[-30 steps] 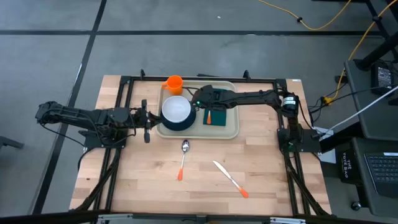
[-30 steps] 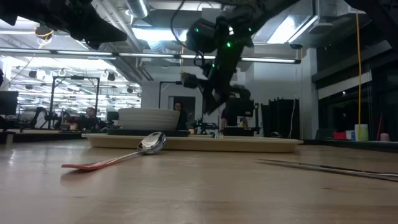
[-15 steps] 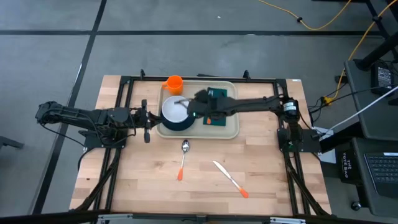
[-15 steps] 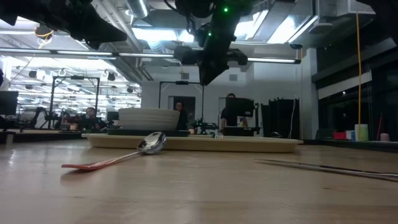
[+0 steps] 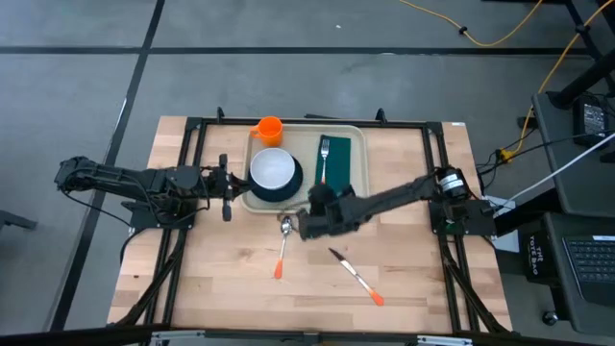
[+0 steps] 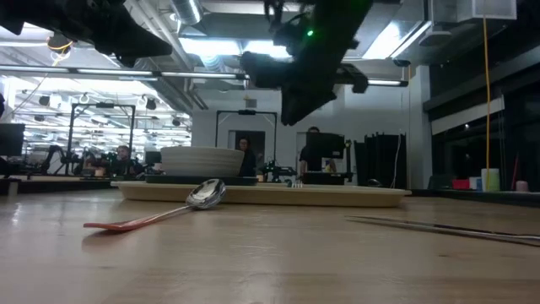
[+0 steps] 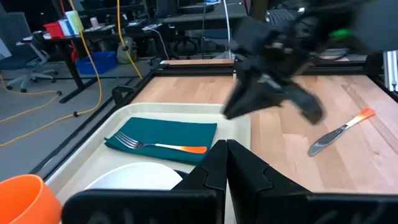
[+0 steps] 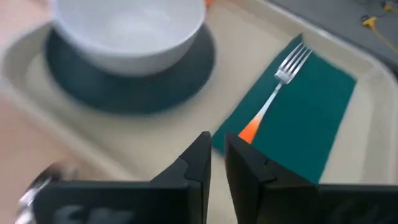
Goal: Set up tray
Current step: Put the orange spoon on top of the green table napkin on the brown serving tray to the right of the orange fork
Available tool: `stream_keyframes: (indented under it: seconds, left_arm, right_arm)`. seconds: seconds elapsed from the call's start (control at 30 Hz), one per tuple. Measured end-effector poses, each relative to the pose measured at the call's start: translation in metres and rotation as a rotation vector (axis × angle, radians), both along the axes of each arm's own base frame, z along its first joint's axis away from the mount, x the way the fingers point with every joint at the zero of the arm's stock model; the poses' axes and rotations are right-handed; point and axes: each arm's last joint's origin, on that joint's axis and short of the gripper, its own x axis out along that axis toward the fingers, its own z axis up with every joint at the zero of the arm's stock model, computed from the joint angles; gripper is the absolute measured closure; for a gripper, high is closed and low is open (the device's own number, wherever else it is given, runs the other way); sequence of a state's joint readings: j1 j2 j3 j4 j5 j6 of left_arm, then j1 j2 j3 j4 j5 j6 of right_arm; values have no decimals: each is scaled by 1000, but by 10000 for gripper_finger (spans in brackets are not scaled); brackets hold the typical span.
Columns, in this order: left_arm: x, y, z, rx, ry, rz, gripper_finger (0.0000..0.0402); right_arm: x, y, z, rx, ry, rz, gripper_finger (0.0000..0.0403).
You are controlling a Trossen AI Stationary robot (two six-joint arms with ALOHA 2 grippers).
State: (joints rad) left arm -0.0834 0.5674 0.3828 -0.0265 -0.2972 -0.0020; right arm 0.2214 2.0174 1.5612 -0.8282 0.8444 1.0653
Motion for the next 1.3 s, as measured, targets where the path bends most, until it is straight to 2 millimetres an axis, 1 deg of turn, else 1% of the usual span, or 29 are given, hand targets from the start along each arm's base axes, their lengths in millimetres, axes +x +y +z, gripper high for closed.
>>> stream_keyframes:
  seconds: [0.1,0.2,0.3,0.37,0.5,0.63,0.77,0.9,1.0,1.1,1.3]
  left_arm:
    - [0,0,0,5,1,-2,399]
    - [0,0,0,7,1,-2,396]
    - [0,0,0,25,5,-5,396]
    - [0,0,0,26,6,-5,396]
    - [0,1,0,58,12,6,394]
    - [0,0,-1,35,17,2,394]
    - [2,-3,-7,30,76,-100,393]
    - [10,-5,-15,-11,138,-146,386]
    - [17,-5,-24,40,207,-155,369]
    - [23,-5,-30,81,257,-120,344]
    - [32,-4,-40,56,299,-80,285]
  right_arm:
    - [-6,22,-5,4,-51,12,352]
    - [-12,41,-13,-39,-120,15,352]
    - [-18,55,-23,-57,-159,41,352]
    - [-22,60,-29,-51,-170,57,352]
    - [-23,63,-38,-36,-206,67,352]
    - [-26,63,-42,-37,-198,72,352]
    - [-26,63,-43,-40,-190,74,352]
    - [-26,63,-43,-51,-172,89,352]
    - [-26,63,-43,-52,-171,89,352]
    - [-26,63,-43,-52,-170,89,352]
    - [-26,63,-43,-52,-172,88,352]
